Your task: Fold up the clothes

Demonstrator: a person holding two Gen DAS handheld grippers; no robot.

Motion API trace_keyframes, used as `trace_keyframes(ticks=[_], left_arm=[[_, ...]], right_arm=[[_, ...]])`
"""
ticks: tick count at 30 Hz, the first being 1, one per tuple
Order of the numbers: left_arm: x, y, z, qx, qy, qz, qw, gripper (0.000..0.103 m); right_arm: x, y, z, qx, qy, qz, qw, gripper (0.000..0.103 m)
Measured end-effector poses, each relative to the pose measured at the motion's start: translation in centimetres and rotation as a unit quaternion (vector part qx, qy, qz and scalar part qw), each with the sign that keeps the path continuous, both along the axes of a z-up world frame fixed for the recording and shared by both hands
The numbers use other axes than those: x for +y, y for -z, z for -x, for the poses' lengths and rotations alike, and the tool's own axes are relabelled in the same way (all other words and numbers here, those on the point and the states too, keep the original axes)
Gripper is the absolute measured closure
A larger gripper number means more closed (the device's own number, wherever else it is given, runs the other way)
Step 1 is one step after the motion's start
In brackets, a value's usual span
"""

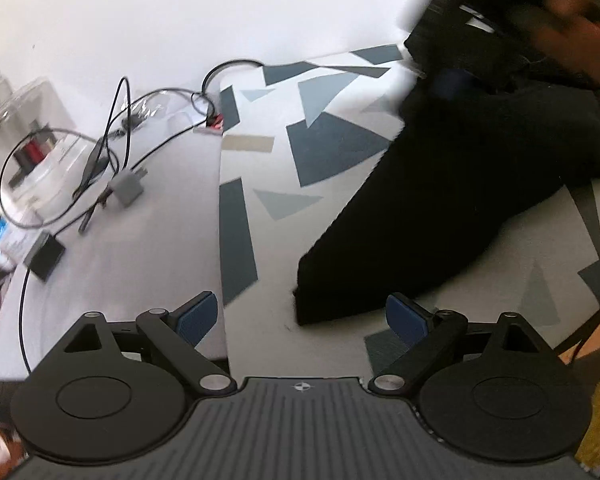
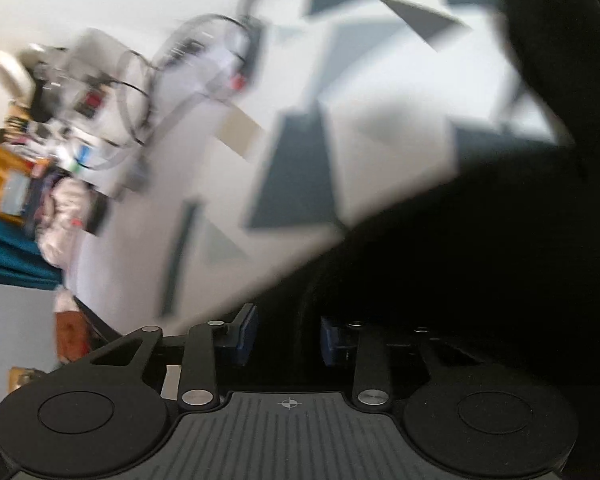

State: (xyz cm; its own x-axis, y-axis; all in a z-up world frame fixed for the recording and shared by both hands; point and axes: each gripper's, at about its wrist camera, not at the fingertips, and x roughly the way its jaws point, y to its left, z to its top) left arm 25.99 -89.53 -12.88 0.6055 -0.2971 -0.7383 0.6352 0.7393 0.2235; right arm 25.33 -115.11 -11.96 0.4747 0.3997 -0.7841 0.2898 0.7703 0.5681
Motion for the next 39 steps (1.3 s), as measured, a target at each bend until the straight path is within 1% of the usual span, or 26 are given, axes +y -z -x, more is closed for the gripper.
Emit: trace_keyframes(ticks=[1, 3, 4, 5, 6, 7, 11, 13, 16, 19, 21, 22, 24, 25, 27, 28, 30, 33, 34, 38, 39], left_arm=[[0.1, 0.0, -0.3, -0.001, 0.003, 0.003, 1.0000, 0.010], [0.4, -0.2, -1.2, -0.002, 0.001, 0.013, 0.9999, 0.010], [0.5, -0.3, -1.6, -0.001, 0.000, 0.018, 0.9998, 0.010], [0.5, -0.4, -2.1, -0.001, -0.002, 0.023, 0.9997, 0.010], [0.5, -0.4, -2.5, 0.001, -0.004, 0.029, 0.9996, 0.010], [0.5, -0.5, -3.0, 0.003, -0.005, 0.035, 0.9994, 0.010], [0.2, -0.2, -5.2, 0.016, -0.014, 0.062, 0.9979, 0.009], [0.1, 0.2, -6.7, 0.035, -0.024, 0.081, 0.9959, 0.009], [0.1, 0.8, -8.7, 0.065, -0.039, 0.109, 0.9912, 0.009], [-0.4, 1.3, -9.9, 0.078, -0.042, 0.115, 0.9895, 0.009], [-0.7, 1.4, -10.4, 0.082, -0.037, 0.118, 0.9890, 0.016], [-0.7, 1.4, -10.4, 0.085, -0.034, 0.117, 0.9889, 0.024], [-0.7, 1.5, -10.4, 0.096, -0.028, 0.115, 0.9883, 0.039], [-0.6, 1.6, -10.4, 0.103, -0.026, 0.114, 0.9878, 0.043], [-0.5, 1.6, -10.0, 0.107, -0.020, 0.108, 0.9883, 0.043], [-0.4, 1.5, -9.8, 0.106, -0.017, 0.104, 0.9888, 0.043], [-0.2, 1.5, -9.3, 0.103, -0.013, 0.099, 0.9896, 0.043], [0.2, 1.6, -8.8, 0.101, -0.010, 0.101, 0.9897, 0.043], [0.2, 1.7, -8.8, 0.102, -0.011, 0.101, 0.9896, 0.043], [0.1, 1.7, -8.8, 0.098, -0.014, 0.105, 0.9896, 0.043], [0.1, 1.7, -8.8, 0.098, -0.015, 0.106, 0.9895, 0.042]], right_arm=[[0.2, -0.8, -1.6, -0.017, 0.000, 0.010, 1.000, 0.074], [0.7, -2.5, -5.0, -0.052, -0.001, 0.029, 0.998, 0.071], [0.8, -3.0, -7.2, -0.062, 0.004, 0.044, 0.997, 0.062], [0.7, -3.2, -9.1, -0.071, 0.017, 0.043, 0.996, 0.052], [0.3, -3.3, -11.0, -0.086, 0.028, 0.021, 0.996, 0.046], [-0.1, -3.4, -12.8, -0.100, 0.039, -0.001, 0.994, 0.046], [-1.1, -4.3, -15.7, -0.124, 0.074, 0.012, 0.989, 0.044], [-1.9, -4.6, -15.2, -0.128, 0.074, 0.027, 0.989, 0.042], [-1.8, -3.1, -14.1, -0.119, 0.046, 0.071, 0.989, 0.042], [-1.2, -1.3, -13.0, -0.108, 0.007, 0.124, 0.986, 0.042], [0.5, -0.5, -12.6, -0.126, -0.043, 0.155, 0.979, 0.042], [1.3, -0.1, -12.4, -0.134, -0.068, 0.170, 0.974, 0.042], [3.6, 0.2, -12.3, -0.165, -0.131, 0.206, 0.956, 0.043], [4.7, 0.4, -12.4, -0.172, -0.158, 0.222, 0.947, 0.043], [6.9, 0.9, -12.5, -0.186, -0.211, 0.252, 0.926, 0.043], [7.6, 1.2, -12.8, -0.183, -0.228, 0.258, 0.921, 0.043], [8.6, 1.7, -13.0, -0.171, -0.252, 0.260, 0.916, 0.045], [9.6, 2.5, -13.0, -0.167, -0.280, 0.269, 0.906, 0.051], [9.7, 2.8, -13.2, -0.167, -0.283, 0.270, 0.905, 0.054], [10.2, 3.9, -13.8, -0.167, -0.293, 0.273, 0.901, 0.053], [10.1, 3.9, -13.8, -0.168, -0.294, 0.268, 0.902, 0.054]])
